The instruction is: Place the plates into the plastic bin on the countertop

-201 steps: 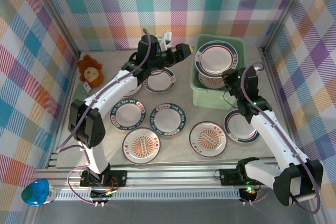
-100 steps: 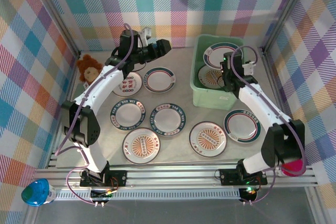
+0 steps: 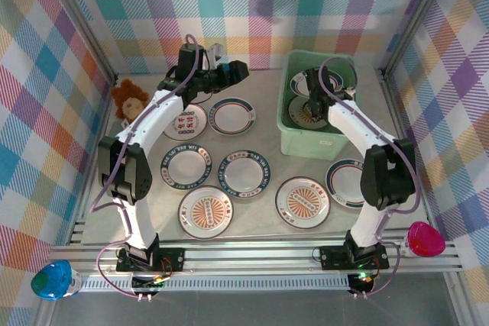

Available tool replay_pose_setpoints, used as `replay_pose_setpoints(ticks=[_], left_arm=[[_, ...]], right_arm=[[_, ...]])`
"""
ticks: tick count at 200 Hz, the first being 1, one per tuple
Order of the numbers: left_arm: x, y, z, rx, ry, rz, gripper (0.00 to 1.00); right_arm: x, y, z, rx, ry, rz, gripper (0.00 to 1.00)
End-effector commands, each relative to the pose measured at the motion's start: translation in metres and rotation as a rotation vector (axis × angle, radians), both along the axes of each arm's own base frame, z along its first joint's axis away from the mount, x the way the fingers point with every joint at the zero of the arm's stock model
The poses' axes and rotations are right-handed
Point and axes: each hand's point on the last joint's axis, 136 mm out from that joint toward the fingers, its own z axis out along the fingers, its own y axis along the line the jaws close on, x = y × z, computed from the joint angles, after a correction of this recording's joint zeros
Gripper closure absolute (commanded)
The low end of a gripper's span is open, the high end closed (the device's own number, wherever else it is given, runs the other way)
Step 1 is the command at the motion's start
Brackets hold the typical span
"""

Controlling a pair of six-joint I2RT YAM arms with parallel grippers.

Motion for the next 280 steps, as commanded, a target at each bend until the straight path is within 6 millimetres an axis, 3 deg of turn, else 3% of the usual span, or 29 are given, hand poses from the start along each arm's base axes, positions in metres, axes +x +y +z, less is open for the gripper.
replay_pose_setpoints(ticks=[1,43,126,204,280], left_arm=[[-0.003,0.013,0.012,0.007,-0.034,-0.008,0.09],[-0.006,0.028,0.005,0.011,-0.010,0.008,0.09],[-0.006,0.063,-0.004,0.016,0.014,0.062,0.09],[-0.009,0.071,-0.010,0.010,0.032,0.063,0.09],[-0.011,0.074,-0.013,0.013,0.038,0.069,0.09]], right_arm=[[0.008,0.001,0.013,0.002,-0.025,-0.058,1.00],[0.005,0.007,-0.015,0.038,0.028,-0.106,1.00],[0.017,0.010,-0.044,0.052,-0.007,-0.157,1.00],[0.023,0.016,-0.088,0.092,-0.023,-0.168,1.00],[0.023,0.018,-0.106,0.106,-0.047,-0.169,1.00]])
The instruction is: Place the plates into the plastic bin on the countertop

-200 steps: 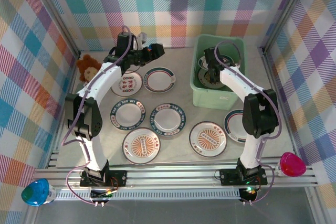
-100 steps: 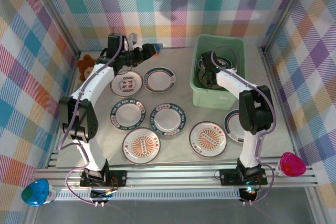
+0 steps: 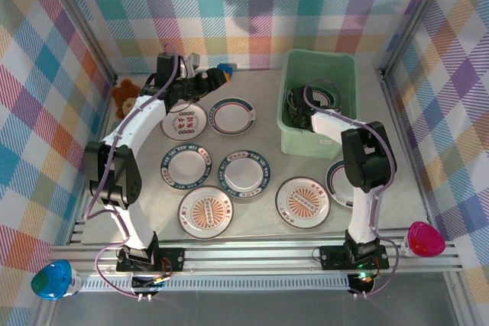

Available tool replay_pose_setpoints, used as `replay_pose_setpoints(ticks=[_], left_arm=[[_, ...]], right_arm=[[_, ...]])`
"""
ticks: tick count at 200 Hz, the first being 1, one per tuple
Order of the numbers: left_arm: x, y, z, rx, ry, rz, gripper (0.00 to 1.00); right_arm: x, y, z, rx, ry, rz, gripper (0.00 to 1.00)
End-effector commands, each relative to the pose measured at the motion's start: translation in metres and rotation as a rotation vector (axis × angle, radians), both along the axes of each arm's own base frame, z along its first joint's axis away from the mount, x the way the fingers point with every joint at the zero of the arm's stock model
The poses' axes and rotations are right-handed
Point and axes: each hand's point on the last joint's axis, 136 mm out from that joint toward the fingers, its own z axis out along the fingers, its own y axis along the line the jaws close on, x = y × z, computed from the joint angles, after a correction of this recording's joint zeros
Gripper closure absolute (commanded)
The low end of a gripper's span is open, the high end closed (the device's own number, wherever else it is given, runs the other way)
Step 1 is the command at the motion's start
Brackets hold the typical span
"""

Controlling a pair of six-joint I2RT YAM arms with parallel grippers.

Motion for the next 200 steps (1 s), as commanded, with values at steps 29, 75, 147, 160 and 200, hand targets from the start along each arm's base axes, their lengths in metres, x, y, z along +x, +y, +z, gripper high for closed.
replay_pose_setpoints(ticks=[29,75,147,160,200], left_arm=[[-0.007,0.006,0.017,0.000,-0.041,-0.010,0.09],[-0.016,0.012,0.002,0.055,0.012,-0.008,0.09],[-0.030,0.024,-0.011,0.083,0.089,0.051,0.09],[-0.032,0.024,-0.013,0.083,0.104,0.060,0.09],[-0.035,0.026,-0.022,0.085,0.138,0.082,0.09]], right_arm=[[0.006,0.005,0.005,0.010,-0.058,-0.010,0.77],[-0.003,0.002,0.035,-0.007,-0.011,-0.005,0.22],[-0.030,-0.004,0.055,0.006,0.102,-0.048,0.01],[-0.033,-0.005,0.062,0.004,0.105,-0.048,0.01],[-0.044,-0.010,0.072,-0.017,0.139,-0.059,0.01]])
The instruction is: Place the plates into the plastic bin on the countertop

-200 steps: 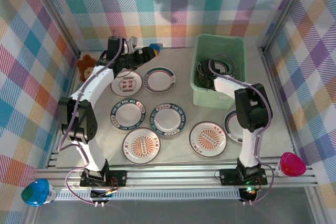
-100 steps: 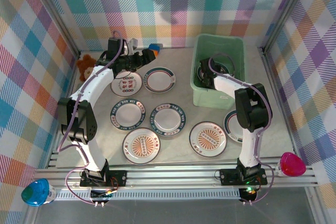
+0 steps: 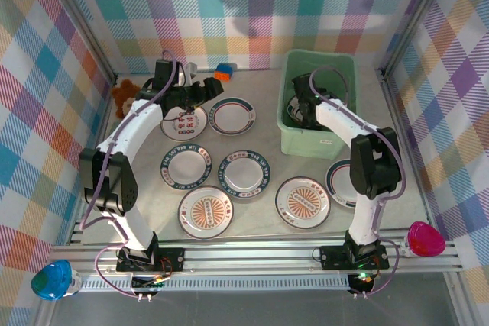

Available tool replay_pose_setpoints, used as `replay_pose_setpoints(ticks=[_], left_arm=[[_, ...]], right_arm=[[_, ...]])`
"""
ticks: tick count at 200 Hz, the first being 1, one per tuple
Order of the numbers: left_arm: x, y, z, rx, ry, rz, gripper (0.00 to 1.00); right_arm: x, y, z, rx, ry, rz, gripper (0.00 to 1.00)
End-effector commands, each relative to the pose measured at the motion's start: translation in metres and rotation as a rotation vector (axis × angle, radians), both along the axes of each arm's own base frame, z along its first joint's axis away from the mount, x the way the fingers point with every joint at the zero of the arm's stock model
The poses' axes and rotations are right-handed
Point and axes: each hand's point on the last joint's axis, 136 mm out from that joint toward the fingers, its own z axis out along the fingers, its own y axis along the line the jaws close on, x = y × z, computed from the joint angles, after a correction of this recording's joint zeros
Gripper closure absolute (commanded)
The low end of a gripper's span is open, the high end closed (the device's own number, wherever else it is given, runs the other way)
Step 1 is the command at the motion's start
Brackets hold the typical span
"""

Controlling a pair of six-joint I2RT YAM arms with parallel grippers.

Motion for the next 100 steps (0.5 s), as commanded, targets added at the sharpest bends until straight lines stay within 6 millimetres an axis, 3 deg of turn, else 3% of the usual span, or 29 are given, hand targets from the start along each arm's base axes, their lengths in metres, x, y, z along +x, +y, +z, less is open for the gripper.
replay_pose_setpoints(ticks=[1,52,100], left_arm=[[-0.007,0.010,0.001,0.005,0.032,0.043,0.09],[-0.010,0.006,-0.010,0.019,0.081,0.057,0.09],[-0.011,0.001,-0.016,0.030,0.095,0.050,0.09]], right_arm=[[-0.014,-0.003,0.023,-0.013,0.025,-0.016,0.01],[-0.022,-0.006,0.025,-0.023,0.061,-0.009,0.01],[-0.007,-0.006,0.046,-0.054,-0.035,0.042,0.01]])
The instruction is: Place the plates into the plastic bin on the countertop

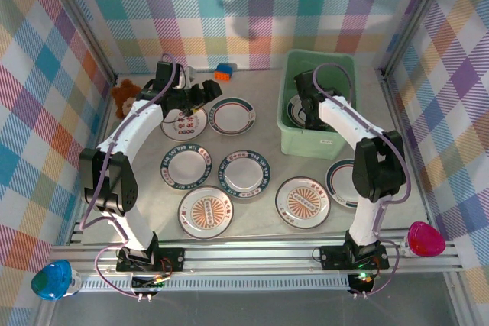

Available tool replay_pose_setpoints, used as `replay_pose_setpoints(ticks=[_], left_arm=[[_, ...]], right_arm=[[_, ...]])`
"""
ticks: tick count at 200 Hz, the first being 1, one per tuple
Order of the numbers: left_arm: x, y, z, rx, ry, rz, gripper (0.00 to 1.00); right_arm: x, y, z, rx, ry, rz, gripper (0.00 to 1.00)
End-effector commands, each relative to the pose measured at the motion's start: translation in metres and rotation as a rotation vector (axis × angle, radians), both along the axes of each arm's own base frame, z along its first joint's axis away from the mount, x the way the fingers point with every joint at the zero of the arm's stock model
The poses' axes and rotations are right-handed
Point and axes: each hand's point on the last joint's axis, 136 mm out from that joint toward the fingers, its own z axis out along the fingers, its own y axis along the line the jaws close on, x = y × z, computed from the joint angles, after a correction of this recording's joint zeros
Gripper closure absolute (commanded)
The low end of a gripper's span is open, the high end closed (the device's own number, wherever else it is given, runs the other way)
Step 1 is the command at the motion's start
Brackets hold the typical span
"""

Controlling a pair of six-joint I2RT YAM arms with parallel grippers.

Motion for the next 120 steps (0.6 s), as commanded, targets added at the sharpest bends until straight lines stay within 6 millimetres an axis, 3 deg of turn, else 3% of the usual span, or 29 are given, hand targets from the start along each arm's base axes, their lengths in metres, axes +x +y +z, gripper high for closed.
replay_pose_setpoints(ticks=[1,37,83,120], left_arm=[[-0.007,-0.003,-0.004,0.010,0.031,0.001,0.09],[-0.008,-0.004,-0.016,0.024,0.070,0.001,0.09],[-0.015,-0.005,-0.042,0.075,0.144,0.010,0.10],[-0.018,-0.009,-0.067,0.122,0.198,0.015,0.12]], right_arm=[[0.007,0.000,0.029,-0.032,-0.072,0.041,0.01],[0.014,0.003,0.039,-0.053,-0.100,0.092,0.01],[0.019,0.005,0.101,-0.166,-0.221,0.262,0.01],[0.008,0.005,0.123,-0.256,-0.261,0.386,0.01]])
